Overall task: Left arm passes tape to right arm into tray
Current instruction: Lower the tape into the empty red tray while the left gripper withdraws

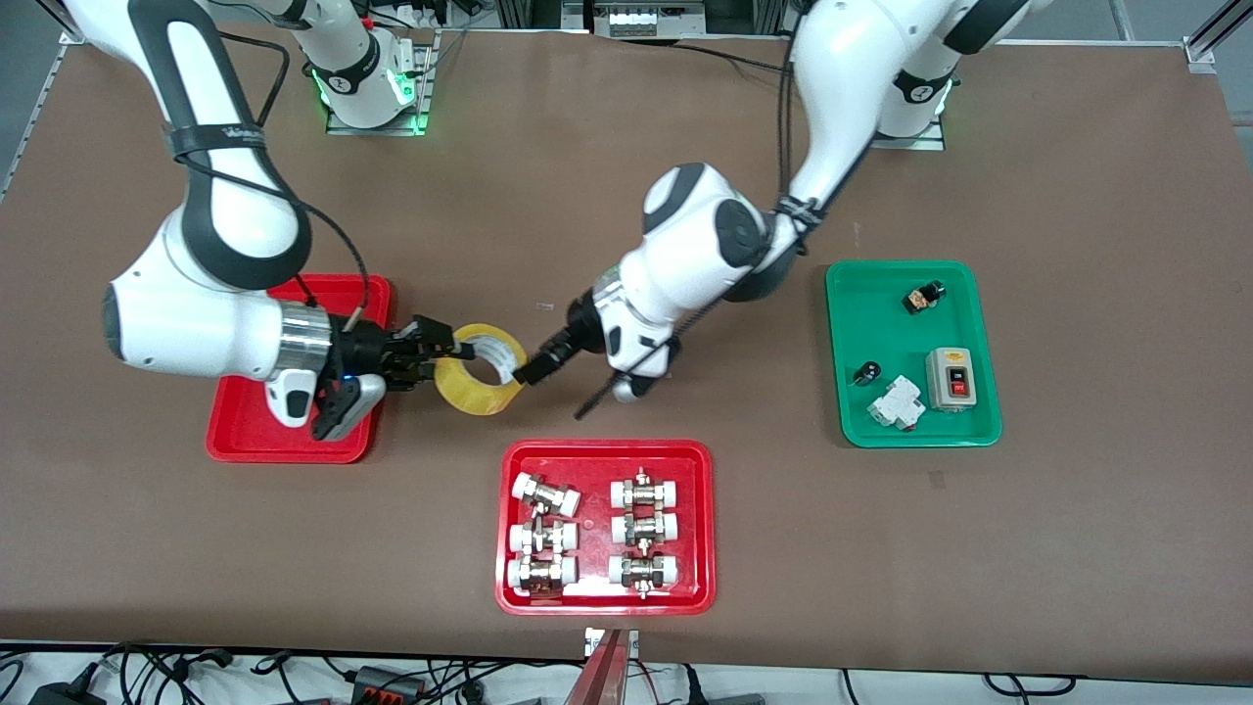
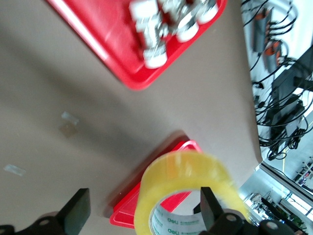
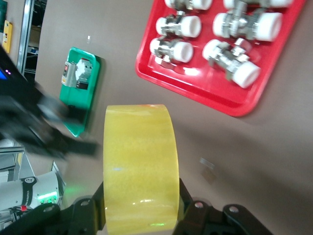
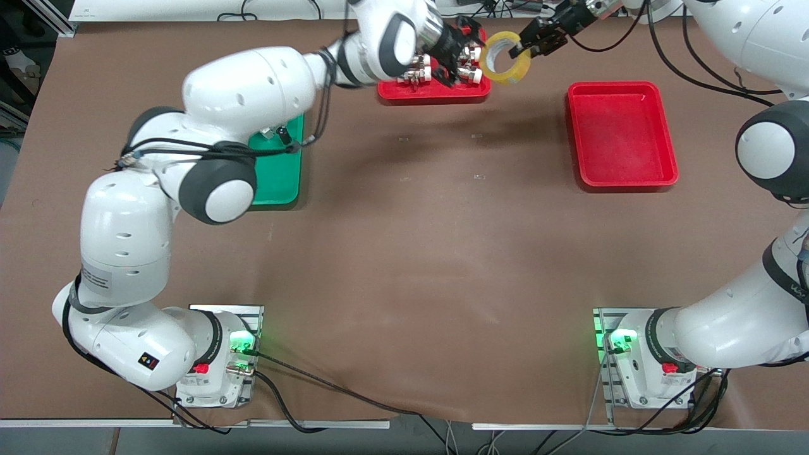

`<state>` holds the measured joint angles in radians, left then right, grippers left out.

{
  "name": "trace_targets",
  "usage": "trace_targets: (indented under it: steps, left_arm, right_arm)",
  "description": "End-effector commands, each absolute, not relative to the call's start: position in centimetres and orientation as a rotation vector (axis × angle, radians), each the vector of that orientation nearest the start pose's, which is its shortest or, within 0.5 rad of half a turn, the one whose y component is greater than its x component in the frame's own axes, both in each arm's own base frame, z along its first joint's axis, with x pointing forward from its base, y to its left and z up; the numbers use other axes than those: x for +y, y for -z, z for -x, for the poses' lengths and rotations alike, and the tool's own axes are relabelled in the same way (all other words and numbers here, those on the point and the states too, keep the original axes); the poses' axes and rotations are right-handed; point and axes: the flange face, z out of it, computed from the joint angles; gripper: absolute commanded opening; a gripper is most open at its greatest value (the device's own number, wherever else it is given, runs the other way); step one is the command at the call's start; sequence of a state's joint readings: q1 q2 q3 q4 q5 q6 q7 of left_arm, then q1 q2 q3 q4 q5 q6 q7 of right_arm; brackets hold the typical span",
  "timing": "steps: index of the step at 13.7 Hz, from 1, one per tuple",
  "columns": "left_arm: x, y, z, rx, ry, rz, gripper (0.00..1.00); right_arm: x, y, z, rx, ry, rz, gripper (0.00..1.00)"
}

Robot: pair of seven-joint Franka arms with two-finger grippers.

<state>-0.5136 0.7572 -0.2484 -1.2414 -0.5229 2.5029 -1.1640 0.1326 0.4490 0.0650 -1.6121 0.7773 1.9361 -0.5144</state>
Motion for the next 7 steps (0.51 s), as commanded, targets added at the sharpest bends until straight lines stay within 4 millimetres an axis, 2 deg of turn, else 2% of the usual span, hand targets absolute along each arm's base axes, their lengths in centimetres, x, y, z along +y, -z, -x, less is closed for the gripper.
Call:
trace_targets:
  steps: [1,3,4,6,7]
  left_arm:
    - [-44.2,-42.2,-62.8,0.878,0.237,-2.354,1.0]
    - [-38.6,-45.2,-64.1,0.726,0.202,-2.509,1.0]
    - [-36.5,-45.9,-64.4,0.694,0.23,-2.543,1.0]
    - [-32.4,-47.6,-64.9,0.717,0.291,-2.575,1.0]
    - [-30.9,-48.1,-64.7,0.727,0.341,-2.603,1.0]
  right_arm:
    - [10.0,-36.0,-65.2,-0.435,-0.059,2.358,0.0]
    - [5.4,-33.5,-65.1,-0.432,-0.109,2.353,0.0]
    - [4.2,-32.7,-65.1,-0.424,-0.12,2.346,0.0]
    - [1.7,-31.7,-64.9,-0.44,-0.129,2.354,0.0]
    - [-0.6,-29.9,-64.8,-0.461,-0.137,2.364,0.0]
